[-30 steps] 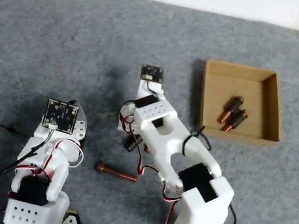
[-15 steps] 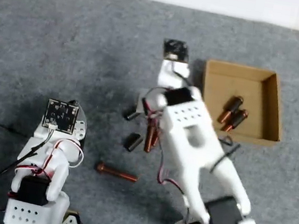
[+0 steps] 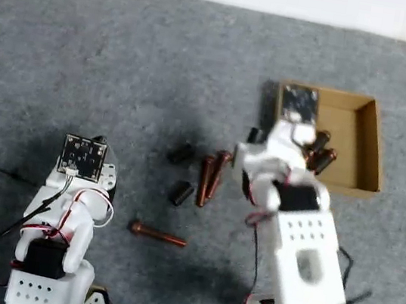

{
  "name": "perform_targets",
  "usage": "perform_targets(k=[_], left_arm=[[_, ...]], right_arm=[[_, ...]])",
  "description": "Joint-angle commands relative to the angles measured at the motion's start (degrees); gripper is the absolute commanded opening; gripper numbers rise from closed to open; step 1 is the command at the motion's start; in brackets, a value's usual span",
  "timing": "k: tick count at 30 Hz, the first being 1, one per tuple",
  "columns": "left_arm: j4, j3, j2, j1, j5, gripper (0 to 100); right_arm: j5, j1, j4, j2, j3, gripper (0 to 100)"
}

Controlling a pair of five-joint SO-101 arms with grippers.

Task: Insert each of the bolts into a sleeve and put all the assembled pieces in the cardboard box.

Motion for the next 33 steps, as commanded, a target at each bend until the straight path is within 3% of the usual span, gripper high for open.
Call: perform_targets(k=[1, 10, 22, 33], left_arm=[[-1.93, -0.22, -0.75, -0.31, 0.44, 1], [-3.52, 1.1, -0.75, 0.75, 0.26, 1], [-3.52, 1.19, -0.75, 1.63, 0.18, 1], [-3.52, 0.4, -0.75, 1.54, 0.26, 1]], right_arm=[[1.76, 4.35, -5.93, -11.21, 9.01, 0.4], [1.76, 13.14, -10.95, -33.27, 29.58, 0.5], [1.76, 13.23, -10.86, -61.23, 44.7, 0.5], [1.76, 13.41, -10.95, -61.23, 47.52, 0.5]])
